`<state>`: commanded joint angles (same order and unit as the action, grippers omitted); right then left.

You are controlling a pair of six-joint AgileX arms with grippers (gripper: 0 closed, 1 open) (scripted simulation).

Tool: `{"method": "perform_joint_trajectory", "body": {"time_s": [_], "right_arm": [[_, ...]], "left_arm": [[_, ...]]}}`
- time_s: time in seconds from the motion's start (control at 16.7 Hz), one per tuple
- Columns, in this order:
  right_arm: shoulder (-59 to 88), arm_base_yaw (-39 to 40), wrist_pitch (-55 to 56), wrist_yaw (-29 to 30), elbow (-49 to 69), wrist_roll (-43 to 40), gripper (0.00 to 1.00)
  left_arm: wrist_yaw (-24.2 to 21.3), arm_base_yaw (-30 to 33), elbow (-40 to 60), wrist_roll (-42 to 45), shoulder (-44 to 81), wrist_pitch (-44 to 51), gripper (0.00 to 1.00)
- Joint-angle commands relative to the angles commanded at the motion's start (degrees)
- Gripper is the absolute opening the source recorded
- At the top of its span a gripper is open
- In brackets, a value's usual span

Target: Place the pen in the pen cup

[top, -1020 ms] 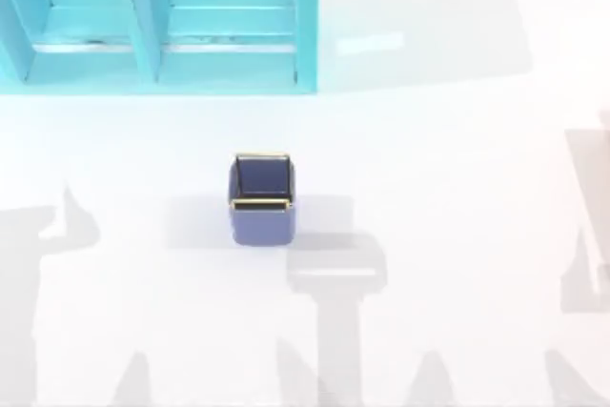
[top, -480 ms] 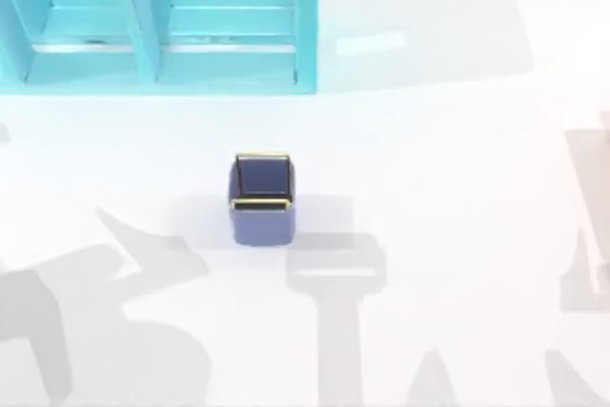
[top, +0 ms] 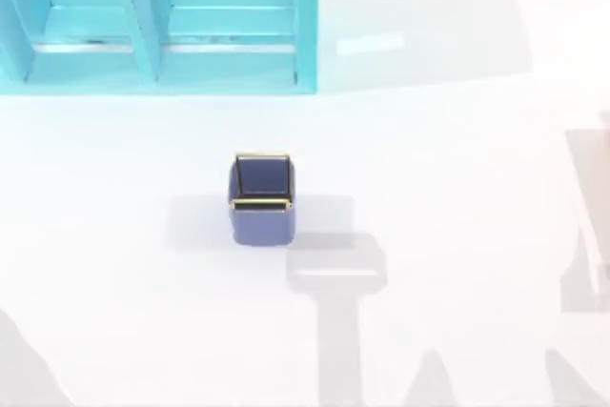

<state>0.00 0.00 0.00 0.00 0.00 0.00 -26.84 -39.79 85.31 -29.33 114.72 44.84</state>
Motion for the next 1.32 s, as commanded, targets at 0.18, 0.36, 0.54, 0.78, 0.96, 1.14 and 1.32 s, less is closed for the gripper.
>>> {"method": "perform_joint_trajectory", "body": {"time_s": [0.18, 0.36, 0.54, 0.78, 0.96, 1.14, 1.32], "right_arm": [[0.0, 0.0, 0.0, 0.0, 0.0, 0.0, 1.00], [0.0, 0.0, 0.0, 0.0, 0.0, 0.0, 1.00], [0.0, 0.0, 0.0, 0.0, 0.0, 0.0, 1.00], [0.0, 0.0, 0.0, 0.0, 0.0, 0.0, 1.00], [0.0, 0.0, 0.0, 0.0, 0.0, 0.0, 1.00], [0.0, 0.0, 0.0, 0.0, 0.0, 0.0, 1.00], [0.0, 0.0, 0.0, 0.0, 0.0, 0.0, 1.00]], "left_arm": [[0.0, -0.6, 2.3, -1.5, 4.2, 1.0, 1.00], [0.1, -0.6, 2.7, -1.7, 4.9, 1.1, 1.00], [0.1, -0.3, 2.5, -1.7, 4.7, 1.0, 1.00], [0.4, 1.1, 2.1, -3.5, 8.1, -3.2, 1.00], [0.9, 3.5, 1.3, -6.1, 13.1, -11.2, 1.00], [1.3, 5.2, 0.6, -7.9, 16.6, -15.5, 1.00], [1.4, 5.3, 0.6, -8.0, 16.8, -15.7, 1.00]]}}
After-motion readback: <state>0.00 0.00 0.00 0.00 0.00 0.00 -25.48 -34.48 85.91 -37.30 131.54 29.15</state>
